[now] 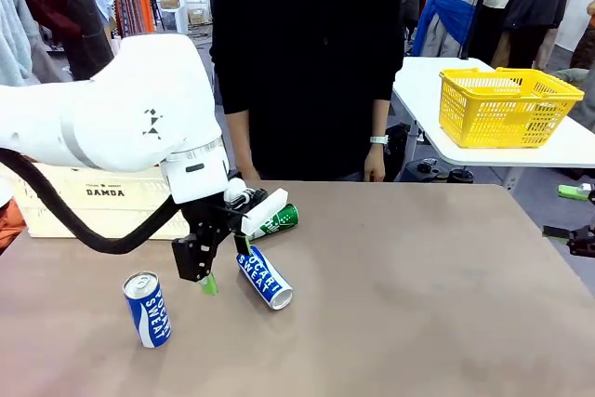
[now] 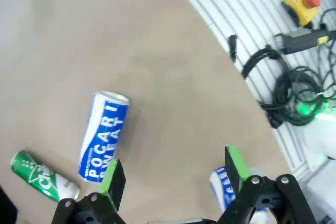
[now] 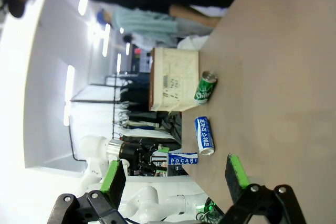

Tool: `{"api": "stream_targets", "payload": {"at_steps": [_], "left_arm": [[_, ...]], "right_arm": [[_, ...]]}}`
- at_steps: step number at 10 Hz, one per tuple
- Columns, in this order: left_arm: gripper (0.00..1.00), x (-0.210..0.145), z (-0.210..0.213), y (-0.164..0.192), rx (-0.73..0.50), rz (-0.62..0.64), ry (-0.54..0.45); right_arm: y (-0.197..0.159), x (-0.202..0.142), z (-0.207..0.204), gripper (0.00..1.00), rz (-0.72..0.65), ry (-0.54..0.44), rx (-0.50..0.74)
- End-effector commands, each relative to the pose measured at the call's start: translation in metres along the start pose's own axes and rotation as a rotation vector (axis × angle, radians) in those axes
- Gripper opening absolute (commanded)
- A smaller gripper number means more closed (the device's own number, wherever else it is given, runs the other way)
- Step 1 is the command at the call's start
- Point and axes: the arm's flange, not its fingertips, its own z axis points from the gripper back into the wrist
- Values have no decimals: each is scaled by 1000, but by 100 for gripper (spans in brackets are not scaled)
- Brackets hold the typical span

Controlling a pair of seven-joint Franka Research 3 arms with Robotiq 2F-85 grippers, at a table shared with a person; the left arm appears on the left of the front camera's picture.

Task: Place the drinks into the Shopping basket.
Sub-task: Pick up one drink and place it into the Shopping basket.

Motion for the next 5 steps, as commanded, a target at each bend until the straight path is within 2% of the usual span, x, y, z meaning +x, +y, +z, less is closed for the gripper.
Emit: {"api": "stream_targets", "payload": {"at_steps": [1,3,5], "left_arm": [[100,-9,-30,22,99,-127,17],[100,-15,-51,37,140,-175,48],[100,-20,-70,53,128,-191,96]], "right_arm": [[5,1,2,100,-16,12,-8],[5,1,2,100,-16,12,-8],[5,1,2,100,-16,12,-8]]}}
